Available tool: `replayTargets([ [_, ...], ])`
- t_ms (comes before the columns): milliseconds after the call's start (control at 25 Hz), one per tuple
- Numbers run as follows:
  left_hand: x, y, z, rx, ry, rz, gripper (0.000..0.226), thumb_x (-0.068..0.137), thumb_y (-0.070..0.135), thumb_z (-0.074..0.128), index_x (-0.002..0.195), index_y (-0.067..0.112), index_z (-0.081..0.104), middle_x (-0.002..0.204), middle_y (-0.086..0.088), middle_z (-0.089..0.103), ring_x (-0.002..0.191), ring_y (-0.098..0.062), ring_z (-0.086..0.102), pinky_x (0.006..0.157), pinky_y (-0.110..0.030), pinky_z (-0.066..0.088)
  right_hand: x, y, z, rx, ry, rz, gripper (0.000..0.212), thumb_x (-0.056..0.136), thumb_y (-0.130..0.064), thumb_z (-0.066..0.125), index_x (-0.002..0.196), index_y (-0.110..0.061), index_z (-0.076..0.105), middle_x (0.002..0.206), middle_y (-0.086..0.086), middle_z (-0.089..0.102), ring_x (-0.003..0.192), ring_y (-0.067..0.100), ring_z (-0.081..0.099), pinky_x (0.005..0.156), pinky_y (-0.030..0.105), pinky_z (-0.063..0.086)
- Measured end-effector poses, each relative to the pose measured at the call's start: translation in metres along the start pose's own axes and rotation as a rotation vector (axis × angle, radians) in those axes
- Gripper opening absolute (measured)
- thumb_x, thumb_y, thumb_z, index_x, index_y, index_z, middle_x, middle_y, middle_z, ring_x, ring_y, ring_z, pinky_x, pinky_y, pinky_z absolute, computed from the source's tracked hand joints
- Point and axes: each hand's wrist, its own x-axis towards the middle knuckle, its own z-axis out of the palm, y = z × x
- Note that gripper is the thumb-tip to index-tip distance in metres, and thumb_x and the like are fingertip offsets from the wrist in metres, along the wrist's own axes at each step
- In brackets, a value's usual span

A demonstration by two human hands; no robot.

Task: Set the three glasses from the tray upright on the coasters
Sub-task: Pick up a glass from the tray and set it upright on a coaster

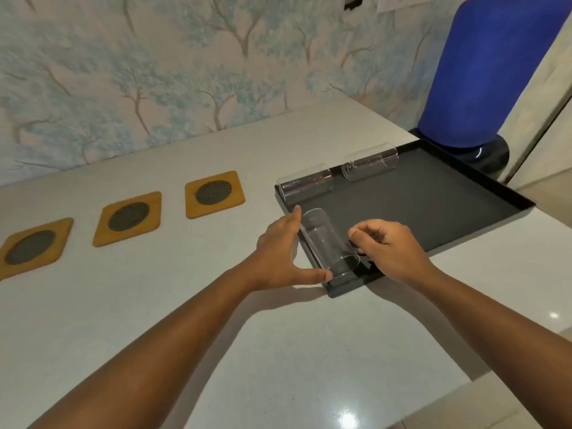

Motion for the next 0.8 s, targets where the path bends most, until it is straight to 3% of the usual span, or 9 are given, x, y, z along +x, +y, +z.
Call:
replayTargets([
  [200, 0.005, -0.001, 0.010, -0.090, 0.063, -0.028, 0.132, 0.067, 0.067, 0.082, 0.161, 0.031, -0.004, 0.170, 0.004, 0.002, 0.154, -0.021, 0.006, 0.121, -0.052, 0.020, 0.006, -0.005, -0.004, 0.080, -0.168, 0.116, 0.032, 0.086, -0.059, 0.061, 0.097, -0.032, 0.075, 0.089, -0.014, 0.077, 0.086, 0.006, 0.072, 0.081, 0.041, 0.060],
  [360, 0.005, -0.003, 0.015, -0.129, 0.128, -0.009, 0.127, 0.065, 0.061, 0.086, 0.161, 0.034, 0.006, 0.168, 0.006, 0.010, 0.152, -0.021, 0.014, 0.120, -0.052, 0.026, 0.006, -0.004, -0.003, 0.099, -0.246, 0.125, 0.048, 0.075, -0.073, 0.061, 0.099, -0.034, 0.076, 0.094, -0.016, 0.077, 0.092, 0.005, 0.072, 0.090, 0.042, 0.056],
  [480, 0.000, 0.001, 0.021, -0.140, 0.221, 0.083, 0.126, 0.063, 0.059, 0.086, 0.160, 0.037, 0.008, 0.167, 0.014, 0.011, 0.150, -0.009, 0.011, 0.120, -0.039, 0.022, 0.006, -0.005, -0.004, 0.118, -0.283, 0.106, 0.049, 0.076, -0.076, 0.060, 0.099, -0.036, 0.076, 0.094, -0.014, 0.077, 0.091, 0.005, 0.072, 0.090, 0.041, 0.055],
  [640, -0.007, 0.006, 0.022, -0.022, 0.322, 0.211, 0.125, 0.064, 0.061, 0.082, 0.159, 0.038, 0.005, 0.163, 0.022, 0.009, 0.146, 0.002, 0.004, 0.110, -0.022, 0.009, 0.003, -0.011, -0.012, 0.225, -0.361, 0.093, 0.045, 0.079, -0.071, 0.065, 0.100, -0.032, 0.076, 0.091, -0.005, 0.076, 0.087, 0.011, 0.071, 0.083, 0.029, 0.049],
  [800, -0.013, 0.012, 0.011, 0.052, 0.392, 0.307, 0.124, 0.065, 0.057, 0.082, 0.159, 0.033, 0.006, 0.158, 0.025, 0.010, 0.138, 0.019, -0.010, 0.108, -0.019, 0.006, 0.006, -0.017, -0.013, 0.350, -0.395, 0.102, 0.045, 0.086, -0.050, 0.074, 0.121, -0.024, 0.068, 0.107, 0.006, 0.077, 0.100, 0.019, 0.072, 0.082, 0.025, 0.053],
])
